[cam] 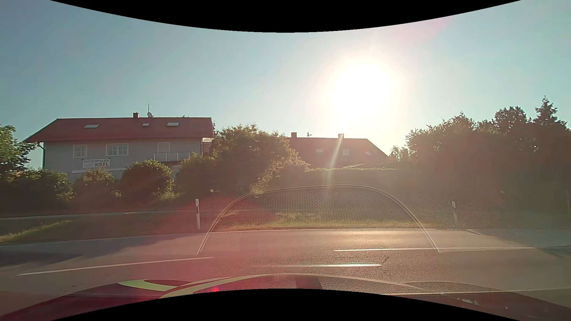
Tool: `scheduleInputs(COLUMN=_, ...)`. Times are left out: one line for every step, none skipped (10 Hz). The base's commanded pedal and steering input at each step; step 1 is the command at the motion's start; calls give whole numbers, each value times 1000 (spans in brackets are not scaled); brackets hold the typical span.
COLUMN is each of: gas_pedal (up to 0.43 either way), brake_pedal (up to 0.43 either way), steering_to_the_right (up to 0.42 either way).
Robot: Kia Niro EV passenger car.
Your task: Follow the waypoints while adhering to traffic rules and regulations
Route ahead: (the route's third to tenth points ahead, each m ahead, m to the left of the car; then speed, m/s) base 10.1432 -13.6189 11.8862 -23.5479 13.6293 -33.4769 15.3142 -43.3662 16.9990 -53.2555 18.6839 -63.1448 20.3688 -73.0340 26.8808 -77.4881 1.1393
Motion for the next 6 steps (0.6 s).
scheduleInputs(gas_pedal=449, brake_pedal=0, steering_to_the_right=625)
scheduleInputs(gas_pedal=441, brake_pedal=0, steering_to_the_right=661)
scheduleInputs(gas_pedal=441, brake_pedal=0, steering_to_the_right=675)
scheduleInputs(gas_pedal=441, brake_pedal=0, steering_to_the_right=680)
scheduleInputs(gas_pedal=441, brake_pedal=0, steering_to_the_right=683)
scheduleInputs(gas_pedal=441, brake_pedal=0, steering_to_the_right=683)
